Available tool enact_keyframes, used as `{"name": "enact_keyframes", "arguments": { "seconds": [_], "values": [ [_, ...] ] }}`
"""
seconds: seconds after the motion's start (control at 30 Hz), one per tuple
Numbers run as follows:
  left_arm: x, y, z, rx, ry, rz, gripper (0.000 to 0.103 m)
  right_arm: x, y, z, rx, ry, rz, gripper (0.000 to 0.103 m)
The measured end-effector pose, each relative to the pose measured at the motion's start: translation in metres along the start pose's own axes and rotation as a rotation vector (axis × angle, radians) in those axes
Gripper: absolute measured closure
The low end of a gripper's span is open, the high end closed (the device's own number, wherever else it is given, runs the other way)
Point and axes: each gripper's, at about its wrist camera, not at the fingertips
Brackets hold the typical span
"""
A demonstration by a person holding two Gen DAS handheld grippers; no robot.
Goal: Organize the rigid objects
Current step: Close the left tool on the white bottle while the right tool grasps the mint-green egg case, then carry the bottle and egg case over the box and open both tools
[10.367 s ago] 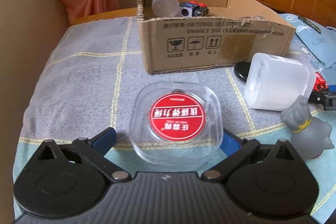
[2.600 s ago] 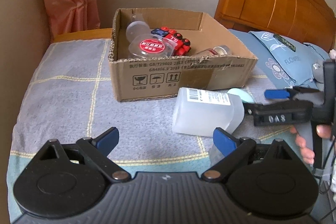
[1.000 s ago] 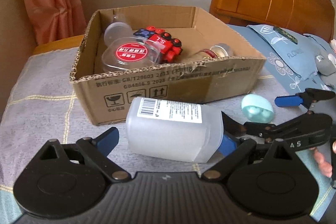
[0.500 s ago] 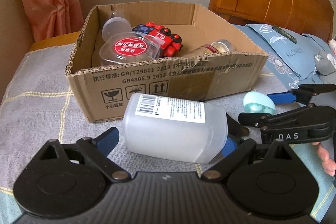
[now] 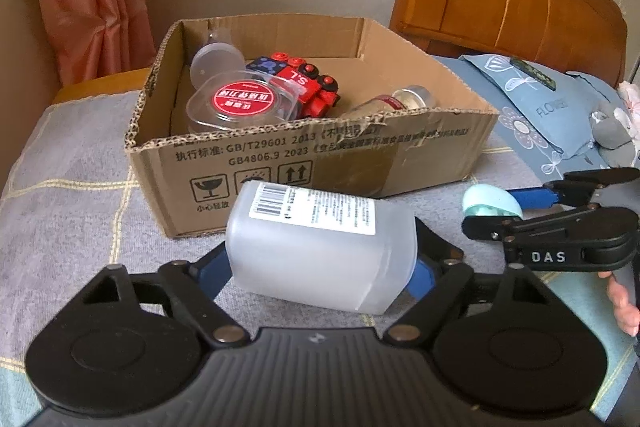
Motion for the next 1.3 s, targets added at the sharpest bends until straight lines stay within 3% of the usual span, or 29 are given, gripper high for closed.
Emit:
{"name": "enact_keyframes", "arguments": {
  "seconds": [0.6,0.9,1.13,1.3],
  "values": [
    [0.006,0.001,0.006,0.001,0.019,0.006,0.018,0.005,-0.005,-0.001,0.026,0.001,-0.005,0.039],
    [0.023,0.010,0.001,-0.079,-0.007,0.062,0.019,0.017,-0.004,0.004,0.121,0.015,-0.023,0.039],
    [0.053,0.033,-0.010,-0.156,-0.052,0.105,0.019,0.049,0.007,0.001,0.205,0.078,-0.074,0.040],
    [0.075,0.070,-0.017,-0.208,-0.082,0.074,0.019,0.074,0.032,-0.007,0.206,0.126,-0.139,0.040]
  ]
}}
Point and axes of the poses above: each gripper's, at about its wrist camera, not at the fingertips, and x roughly against the way its jaws point, z to its left, y to its top, and after that the axes turned 11 degrees about -y, right-handed
